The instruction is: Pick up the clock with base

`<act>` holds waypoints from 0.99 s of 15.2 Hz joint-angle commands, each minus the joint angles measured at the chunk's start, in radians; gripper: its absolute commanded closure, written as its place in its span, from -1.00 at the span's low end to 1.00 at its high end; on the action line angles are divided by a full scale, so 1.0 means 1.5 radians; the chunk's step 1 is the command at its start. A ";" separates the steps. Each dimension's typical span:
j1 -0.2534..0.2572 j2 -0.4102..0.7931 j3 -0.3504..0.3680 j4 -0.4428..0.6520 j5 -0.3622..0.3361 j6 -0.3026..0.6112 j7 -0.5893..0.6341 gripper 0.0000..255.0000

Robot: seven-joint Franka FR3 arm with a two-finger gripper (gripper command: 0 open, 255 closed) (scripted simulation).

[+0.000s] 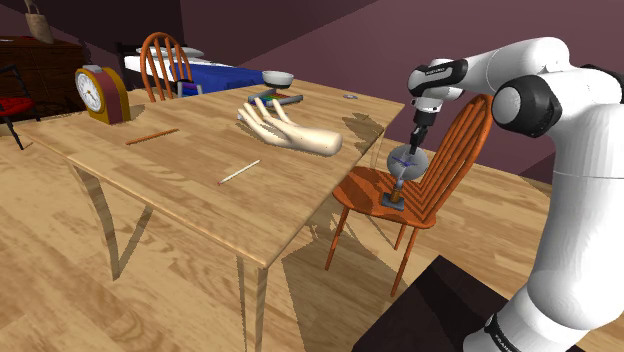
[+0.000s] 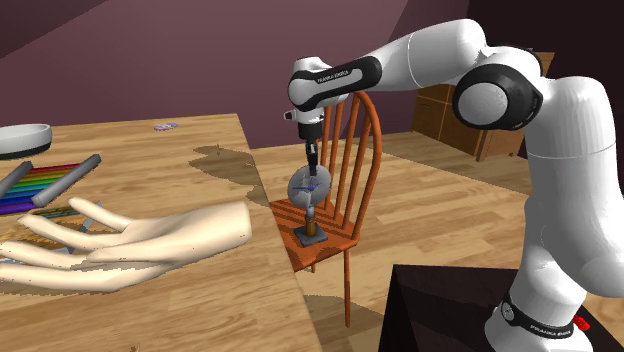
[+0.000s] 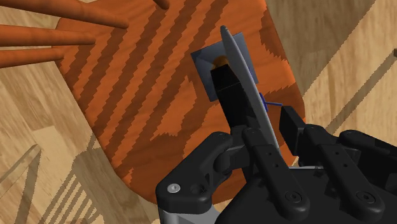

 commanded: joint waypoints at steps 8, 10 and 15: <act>-0.004 -0.006 -0.003 0.053 -0.005 -0.059 0.005 1.00; -0.006 -0.007 -0.004 0.071 -0.006 -0.077 0.006 1.00; -0.012 -0.004 -0.005 0.120 -0.005 -0.123 0.008 1.00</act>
